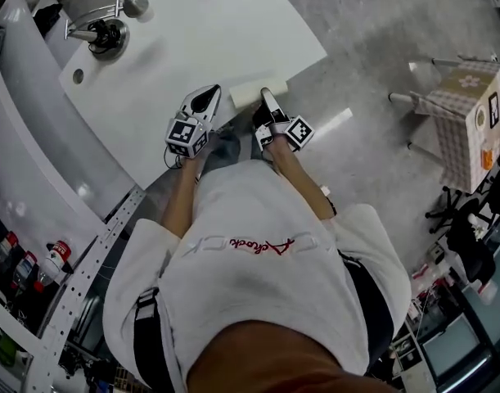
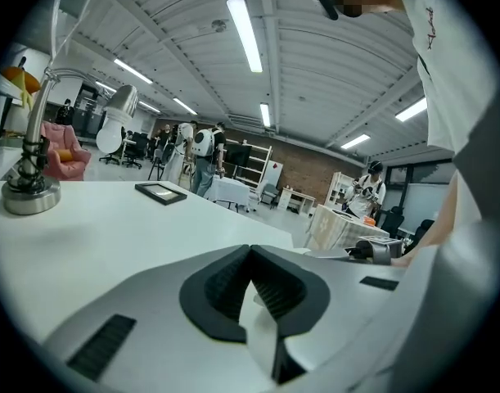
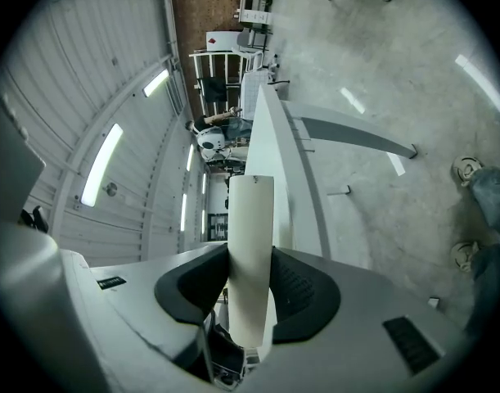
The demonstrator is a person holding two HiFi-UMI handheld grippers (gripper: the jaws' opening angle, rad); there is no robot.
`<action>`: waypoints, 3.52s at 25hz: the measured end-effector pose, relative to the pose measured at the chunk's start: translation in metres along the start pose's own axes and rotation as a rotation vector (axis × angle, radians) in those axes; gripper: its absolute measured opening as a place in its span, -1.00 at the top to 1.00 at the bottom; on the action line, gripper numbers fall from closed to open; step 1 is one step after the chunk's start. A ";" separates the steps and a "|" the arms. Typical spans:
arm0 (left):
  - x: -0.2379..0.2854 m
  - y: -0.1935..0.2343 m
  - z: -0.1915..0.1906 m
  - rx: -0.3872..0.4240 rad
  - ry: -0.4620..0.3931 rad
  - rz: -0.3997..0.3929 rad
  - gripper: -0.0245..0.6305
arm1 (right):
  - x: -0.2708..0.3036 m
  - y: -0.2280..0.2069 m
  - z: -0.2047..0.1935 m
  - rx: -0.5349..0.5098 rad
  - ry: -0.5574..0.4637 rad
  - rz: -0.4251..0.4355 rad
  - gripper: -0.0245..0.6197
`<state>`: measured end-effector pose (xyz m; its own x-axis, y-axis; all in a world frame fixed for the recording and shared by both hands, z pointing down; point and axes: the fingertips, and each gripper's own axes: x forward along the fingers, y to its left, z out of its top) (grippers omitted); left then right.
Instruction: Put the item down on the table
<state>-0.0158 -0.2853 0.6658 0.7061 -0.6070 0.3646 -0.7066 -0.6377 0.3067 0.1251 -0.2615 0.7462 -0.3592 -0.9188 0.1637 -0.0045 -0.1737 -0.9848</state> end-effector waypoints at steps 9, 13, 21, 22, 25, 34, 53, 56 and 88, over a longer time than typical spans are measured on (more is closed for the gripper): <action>-0.004 0.010 0.000 -0.016 -0.005 0.015 0.85 | 0.026 0.006 0.000 -0.042 0.026 -0.013 0.44; -0.008 0.013 0.003 -0.023 -0.020 0.027 0.85 | 0.050 0.012 -0.001 -0.054 0.029 -0.019 0.44; -0.020 0.019 0.006 -0.037 -0.052 0.055 0.85 | 0.078 0.014 -0.005 -0.084 -0.002 -0.125 0.47; -0.021 0.020 0.007 -0.038 -0.055 0.057 0.85 | 0.078 0.013 -0.005 -0.075 -0.013 -0.140 0.47; -0.022 0.019 0.007 -0.041 -0.062 0.056 0.85 | 0.077 0.007 -0.004 -0.038 -0.037 -0.167 0.47; -0.020 0.015 0.012 -0.033 -0.074 0.041 0.85 | 0.077 0.010 -0.005 -0.006 -0.036 -0.147 0.33; -0.008 0.006 0.015 -0.023 -0.055 -0.004 0.85 | 0.081 0.022 -0.052 -0.758 0.430 -0.264 -0.15; -0.008 0.007 0.018 -0.021 -0.064 -0.008 0.85 | 0.079 0.013 -0.057 -0.946 0.507 -0.331 -0.14; -0.015 0.004 0.029 0.007 -0.082 -0.054 0.85 | 0.047 0.015 -0.046 -1.362 0.367 -0.441 0.95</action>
<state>-0.0277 -0.2923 0.6358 0.7445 -0.6088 0.2741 -0.6676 -0.6733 0.3177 0.0651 -0.2911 0.7369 -0.3055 -0.7062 0.6388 -0.9520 0.2407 -0.1891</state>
